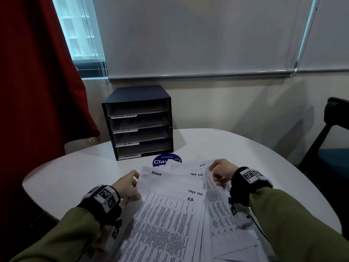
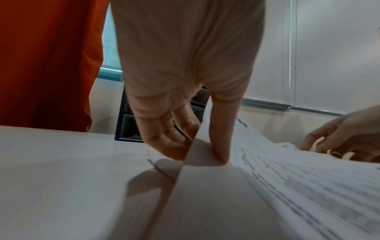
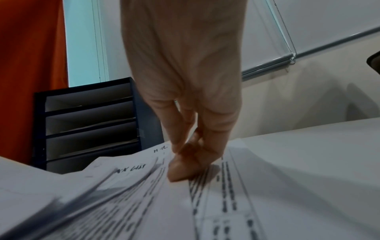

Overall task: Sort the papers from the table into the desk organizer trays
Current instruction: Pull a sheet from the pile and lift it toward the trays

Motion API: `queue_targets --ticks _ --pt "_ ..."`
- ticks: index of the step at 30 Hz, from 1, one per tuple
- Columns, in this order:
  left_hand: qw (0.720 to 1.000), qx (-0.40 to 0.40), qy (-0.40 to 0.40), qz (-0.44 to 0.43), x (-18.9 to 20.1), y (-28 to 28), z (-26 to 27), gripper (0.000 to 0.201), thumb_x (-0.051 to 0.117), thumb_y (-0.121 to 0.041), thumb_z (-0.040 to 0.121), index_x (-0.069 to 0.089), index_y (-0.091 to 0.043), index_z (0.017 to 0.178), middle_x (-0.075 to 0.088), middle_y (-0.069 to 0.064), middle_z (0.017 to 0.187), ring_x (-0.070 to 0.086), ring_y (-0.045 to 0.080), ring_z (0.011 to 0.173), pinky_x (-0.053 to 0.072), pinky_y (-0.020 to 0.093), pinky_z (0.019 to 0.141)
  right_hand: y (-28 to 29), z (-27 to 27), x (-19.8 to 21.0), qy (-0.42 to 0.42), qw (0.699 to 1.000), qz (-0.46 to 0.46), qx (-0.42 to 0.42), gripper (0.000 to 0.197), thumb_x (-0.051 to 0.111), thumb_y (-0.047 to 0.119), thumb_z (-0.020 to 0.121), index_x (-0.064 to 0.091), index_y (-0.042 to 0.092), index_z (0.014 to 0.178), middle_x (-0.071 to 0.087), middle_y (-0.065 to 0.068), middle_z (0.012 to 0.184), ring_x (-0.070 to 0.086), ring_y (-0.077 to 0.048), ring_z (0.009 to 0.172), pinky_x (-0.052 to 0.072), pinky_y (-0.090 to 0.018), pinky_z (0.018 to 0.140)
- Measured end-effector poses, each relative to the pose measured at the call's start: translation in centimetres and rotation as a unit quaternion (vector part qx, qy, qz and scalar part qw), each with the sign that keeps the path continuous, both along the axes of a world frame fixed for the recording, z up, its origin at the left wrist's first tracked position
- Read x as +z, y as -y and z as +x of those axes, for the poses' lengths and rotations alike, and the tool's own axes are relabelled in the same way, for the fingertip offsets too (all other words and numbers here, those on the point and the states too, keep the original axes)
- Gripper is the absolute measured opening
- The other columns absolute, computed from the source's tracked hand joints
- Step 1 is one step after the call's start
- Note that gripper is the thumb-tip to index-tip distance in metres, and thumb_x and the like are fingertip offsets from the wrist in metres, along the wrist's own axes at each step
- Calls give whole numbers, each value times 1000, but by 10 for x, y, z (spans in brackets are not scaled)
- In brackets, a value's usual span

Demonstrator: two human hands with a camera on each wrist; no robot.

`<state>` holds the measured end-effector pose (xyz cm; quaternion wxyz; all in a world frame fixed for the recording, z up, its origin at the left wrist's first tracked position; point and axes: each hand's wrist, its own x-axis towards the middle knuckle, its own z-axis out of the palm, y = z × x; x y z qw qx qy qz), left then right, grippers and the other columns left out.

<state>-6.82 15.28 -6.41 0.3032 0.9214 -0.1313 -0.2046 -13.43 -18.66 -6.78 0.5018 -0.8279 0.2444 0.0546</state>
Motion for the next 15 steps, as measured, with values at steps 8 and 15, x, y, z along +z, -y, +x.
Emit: queue_targets --ticks 8,15 --pt "999 -39 -11 17 -5 -2 2 48 64 4 68 61 -12 113 63 6 93 60 21 77 51 27 64 -18 6 1 -3 993 -87 78 18 63 -2 77 55 14 72 54 -4 57 49 -9 37 39 -15 38" --pt "998 2 -48 -42 -6 1 7 42 67 8 75 57 -8 112 64 11 100 63 31 95 58 40 74 -18 13 4 136 985 -102 33 23 59 6 88 46 15 71 57 -5 73 58 -24 62 52 -28 52"
